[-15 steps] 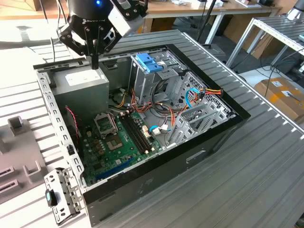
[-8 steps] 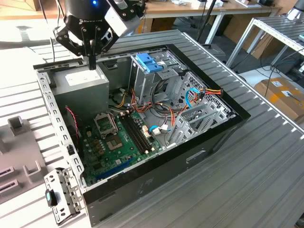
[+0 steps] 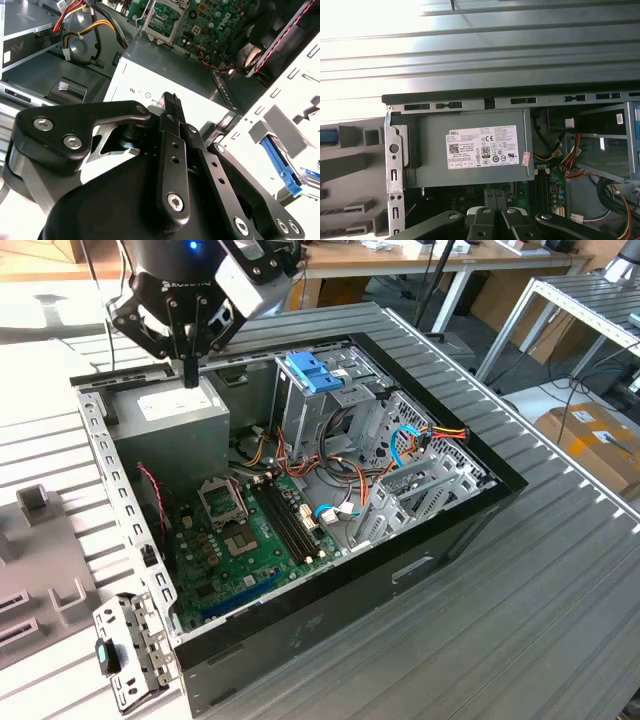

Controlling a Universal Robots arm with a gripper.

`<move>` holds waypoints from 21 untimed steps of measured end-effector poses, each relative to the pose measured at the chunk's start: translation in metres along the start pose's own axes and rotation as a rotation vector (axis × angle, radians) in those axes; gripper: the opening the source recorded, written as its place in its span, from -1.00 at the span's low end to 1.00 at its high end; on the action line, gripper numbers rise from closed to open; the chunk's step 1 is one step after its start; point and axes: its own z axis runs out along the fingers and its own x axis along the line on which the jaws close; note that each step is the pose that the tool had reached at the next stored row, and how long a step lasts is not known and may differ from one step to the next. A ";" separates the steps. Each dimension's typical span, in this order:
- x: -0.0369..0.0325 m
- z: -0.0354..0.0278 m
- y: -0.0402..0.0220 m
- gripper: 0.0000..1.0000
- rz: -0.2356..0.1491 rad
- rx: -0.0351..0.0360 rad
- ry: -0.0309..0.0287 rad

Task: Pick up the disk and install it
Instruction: 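Reach for the disk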

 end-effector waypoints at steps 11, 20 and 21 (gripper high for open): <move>0.0054 -0.0001 -0.0004 -0.79 0.000 0.0000 0.0000; 0.0112 -0.0003 -0.0008 -0.79 0.000 0.0000 0.0000; 0.0117 -0.0003 -0.0009 -0.79 0.000 -0.0001 0.0000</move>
